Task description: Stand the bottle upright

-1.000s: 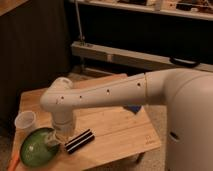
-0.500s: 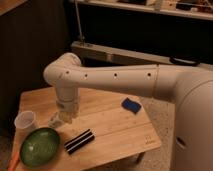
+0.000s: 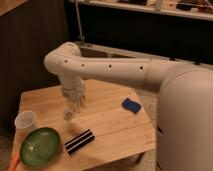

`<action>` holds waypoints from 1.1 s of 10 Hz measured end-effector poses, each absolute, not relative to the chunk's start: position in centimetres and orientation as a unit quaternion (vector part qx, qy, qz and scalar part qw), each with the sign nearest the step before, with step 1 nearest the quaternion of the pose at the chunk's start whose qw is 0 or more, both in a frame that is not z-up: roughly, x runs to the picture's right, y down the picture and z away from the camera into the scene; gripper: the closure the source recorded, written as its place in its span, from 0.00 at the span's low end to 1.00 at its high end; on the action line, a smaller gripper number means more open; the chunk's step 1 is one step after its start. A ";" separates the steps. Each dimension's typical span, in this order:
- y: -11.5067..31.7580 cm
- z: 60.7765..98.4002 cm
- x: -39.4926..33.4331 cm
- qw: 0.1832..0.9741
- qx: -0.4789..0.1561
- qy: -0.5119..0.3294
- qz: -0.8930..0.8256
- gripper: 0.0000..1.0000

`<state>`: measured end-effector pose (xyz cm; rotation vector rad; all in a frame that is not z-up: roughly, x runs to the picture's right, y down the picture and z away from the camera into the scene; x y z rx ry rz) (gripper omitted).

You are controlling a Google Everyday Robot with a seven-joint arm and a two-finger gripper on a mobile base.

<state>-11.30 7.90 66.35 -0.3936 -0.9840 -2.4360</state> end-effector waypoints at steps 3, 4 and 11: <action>8.8 70.1 -7.6 0.241 -0.212 -0.351 -0.880 0.65; 8.7 71.3 -6.9 0.237 -0.235 -0.349 -0.876 0.65; 4.9 72.9 -3.6 0.194 -0.313 -0.365 -0.855 0.63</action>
